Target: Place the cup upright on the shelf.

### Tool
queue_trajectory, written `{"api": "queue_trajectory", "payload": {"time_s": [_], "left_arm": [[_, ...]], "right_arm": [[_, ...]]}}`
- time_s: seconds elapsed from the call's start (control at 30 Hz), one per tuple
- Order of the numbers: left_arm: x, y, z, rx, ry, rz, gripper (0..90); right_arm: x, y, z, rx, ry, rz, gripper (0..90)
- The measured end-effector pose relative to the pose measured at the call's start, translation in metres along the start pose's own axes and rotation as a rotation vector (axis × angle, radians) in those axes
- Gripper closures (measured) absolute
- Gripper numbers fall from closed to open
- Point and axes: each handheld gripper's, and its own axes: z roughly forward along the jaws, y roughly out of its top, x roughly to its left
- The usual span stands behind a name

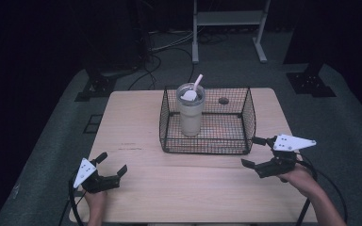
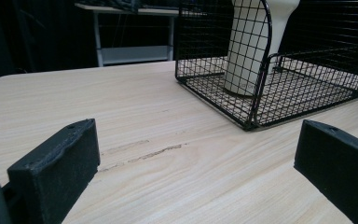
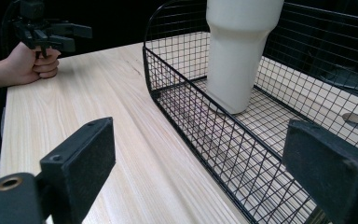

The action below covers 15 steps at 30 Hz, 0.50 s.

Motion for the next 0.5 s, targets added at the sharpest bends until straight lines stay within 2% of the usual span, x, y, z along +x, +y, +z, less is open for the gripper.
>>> {"api": "queue_trajectory", "payload": {"time_s": [0.4, 0.5], "left_arm": [[0.0, 0.0, 0.0, 0.002, 0.002, -0.001, 0.0], [0.0, 0.0, 0.0, 0.003, 0.003, 0.0, 0.0]], "right_arm": [[0.008, -0.02, -0.001, 0.012, -0.019, 0.02, 8.9], [0.009, -0.025, -0.001, 0.006, -0.024, 0.039, 8.9]]}}
